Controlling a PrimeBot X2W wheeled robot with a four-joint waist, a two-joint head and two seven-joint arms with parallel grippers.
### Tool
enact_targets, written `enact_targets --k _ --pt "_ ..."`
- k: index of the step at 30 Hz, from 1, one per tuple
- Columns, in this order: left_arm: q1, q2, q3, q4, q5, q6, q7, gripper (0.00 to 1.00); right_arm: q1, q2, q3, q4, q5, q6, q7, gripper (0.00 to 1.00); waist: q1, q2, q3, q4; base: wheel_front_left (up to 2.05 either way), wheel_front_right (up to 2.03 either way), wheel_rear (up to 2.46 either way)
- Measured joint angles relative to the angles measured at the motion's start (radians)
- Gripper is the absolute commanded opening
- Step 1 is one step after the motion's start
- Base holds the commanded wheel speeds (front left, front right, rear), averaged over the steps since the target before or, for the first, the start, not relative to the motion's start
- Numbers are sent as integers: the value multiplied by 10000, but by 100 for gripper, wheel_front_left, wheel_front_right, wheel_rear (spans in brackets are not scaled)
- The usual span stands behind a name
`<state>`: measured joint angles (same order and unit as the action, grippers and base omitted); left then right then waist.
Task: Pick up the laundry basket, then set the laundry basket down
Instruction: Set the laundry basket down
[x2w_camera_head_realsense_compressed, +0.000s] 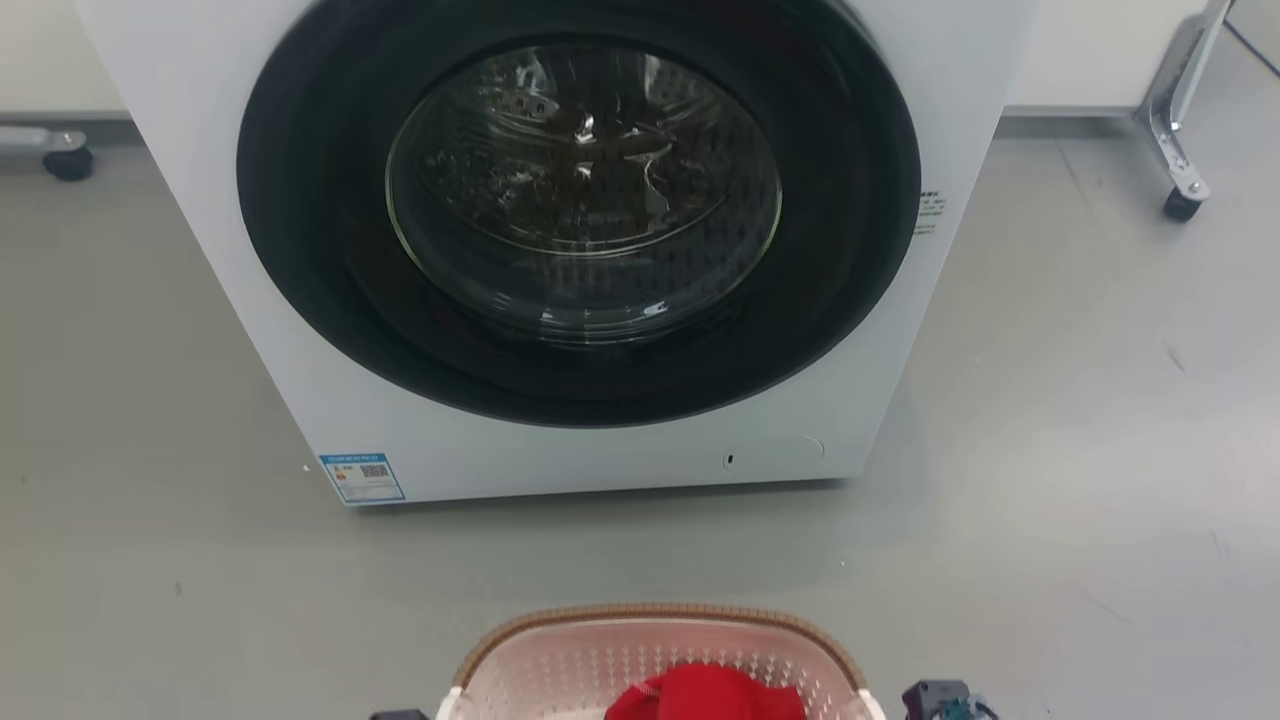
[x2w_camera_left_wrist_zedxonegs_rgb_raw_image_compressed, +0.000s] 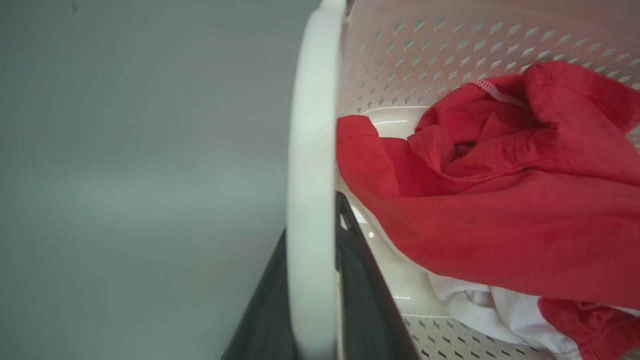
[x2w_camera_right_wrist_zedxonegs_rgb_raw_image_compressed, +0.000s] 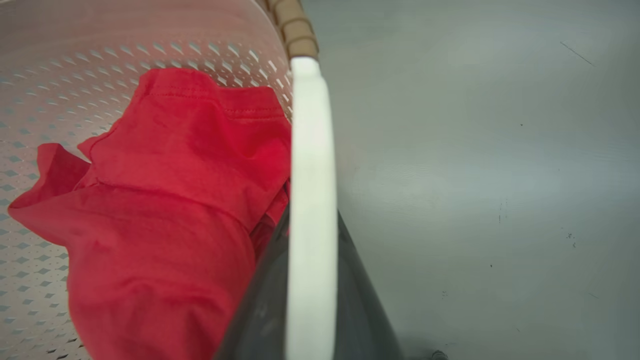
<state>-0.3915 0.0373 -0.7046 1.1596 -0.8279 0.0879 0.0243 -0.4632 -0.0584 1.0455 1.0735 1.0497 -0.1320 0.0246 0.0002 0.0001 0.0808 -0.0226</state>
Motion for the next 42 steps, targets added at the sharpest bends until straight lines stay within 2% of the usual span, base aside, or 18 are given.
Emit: enact_targets --k 10,27,42 --pt "-1312 13 178 -13 2 84 -176 0 -1485 -44 -50 48 27 -2 -190 0 1 1 1044 -4 0 0 0" --pt "-3618 115 364 -203 90 173 -414 0 -4217 -38 -219 692 -403 4 -642 0 1 2 3450 82 0 0 0" --pt "-5184 203 462 -244 215 178 -619 0 -5840 -107 -236 1022 -640 174 -1028 0 1 1 5533 242 0 0 0"
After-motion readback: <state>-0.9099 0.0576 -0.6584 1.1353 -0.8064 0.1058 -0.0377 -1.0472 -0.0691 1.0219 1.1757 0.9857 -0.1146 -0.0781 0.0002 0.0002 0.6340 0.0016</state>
